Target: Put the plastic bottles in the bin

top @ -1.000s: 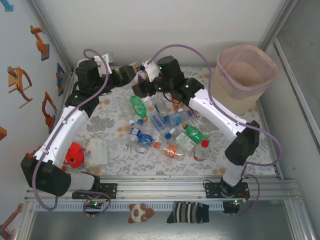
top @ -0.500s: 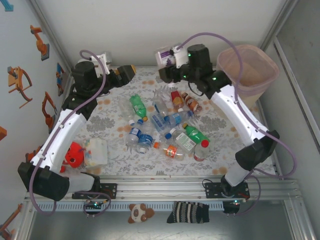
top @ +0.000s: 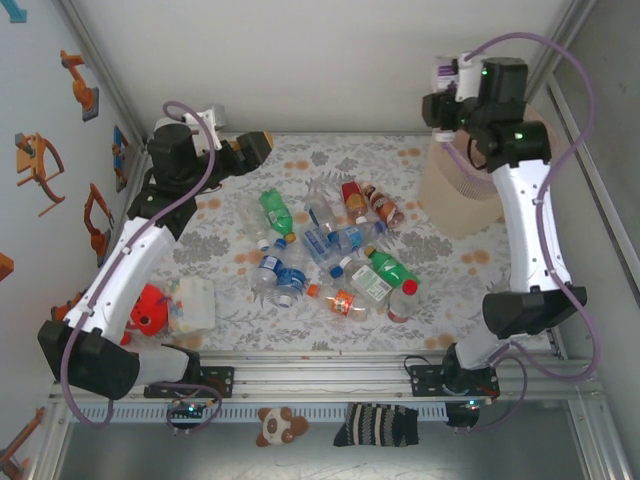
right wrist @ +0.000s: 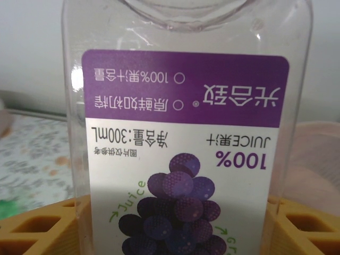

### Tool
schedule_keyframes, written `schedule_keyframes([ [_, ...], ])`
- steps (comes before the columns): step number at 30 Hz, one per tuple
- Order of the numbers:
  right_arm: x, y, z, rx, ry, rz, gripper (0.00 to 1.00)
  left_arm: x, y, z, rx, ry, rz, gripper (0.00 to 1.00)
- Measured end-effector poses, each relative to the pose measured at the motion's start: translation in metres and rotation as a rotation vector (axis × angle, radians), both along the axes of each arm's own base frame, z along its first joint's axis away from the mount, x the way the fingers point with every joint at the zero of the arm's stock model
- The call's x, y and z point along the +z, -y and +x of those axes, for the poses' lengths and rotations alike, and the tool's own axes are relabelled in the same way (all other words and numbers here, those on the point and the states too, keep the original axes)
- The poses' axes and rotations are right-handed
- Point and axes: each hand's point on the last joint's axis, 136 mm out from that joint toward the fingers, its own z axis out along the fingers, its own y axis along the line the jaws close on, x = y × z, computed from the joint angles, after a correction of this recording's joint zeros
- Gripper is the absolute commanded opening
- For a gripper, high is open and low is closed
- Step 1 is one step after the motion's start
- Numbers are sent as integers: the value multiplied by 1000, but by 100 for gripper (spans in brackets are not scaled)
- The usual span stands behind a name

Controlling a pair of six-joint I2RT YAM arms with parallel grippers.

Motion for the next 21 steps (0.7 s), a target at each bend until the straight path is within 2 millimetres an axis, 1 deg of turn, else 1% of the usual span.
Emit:
schedule_keyframes([
  [2, 0, 27, 7, -66, -8, -13, 67, -2, 1, 1, -4, -2, 0, 75],
  [3, -2, 43, 11, -104, -18, -23, 67, -3, 2, 1, -6, -6, 1, 75],
  [4, -6, 55, 15, -130, -28, -31, 66, -4, 2, 2, -8, -8, 1, 75],
  [7, -25, 90, 29, -211, -88, -56, 66, -7, 4, 3, -16, -13, 1, 75],
  [9, -47, 110, 38, -257, -152, -81, 66, -10, 5, 4, -21, -17, 0, 75],
  [12, -81, 128, 46, -304, -247, -125, 66, -13, 7, 7, -31, -21, -3, 75],
  [14, -107, 138, 49, -332, -325, -162, 66, -15, 9, 8, -39, -25, -4, 75],
  [18, -150, 151, 49, -374, -458, -220, 66, -22, 12, 10, -52, -38, -3, 75],
  [21, -176, 161, 46, -400, -540, -250, 66, -25, 12, 13, -55, -45, -5, 75],
])
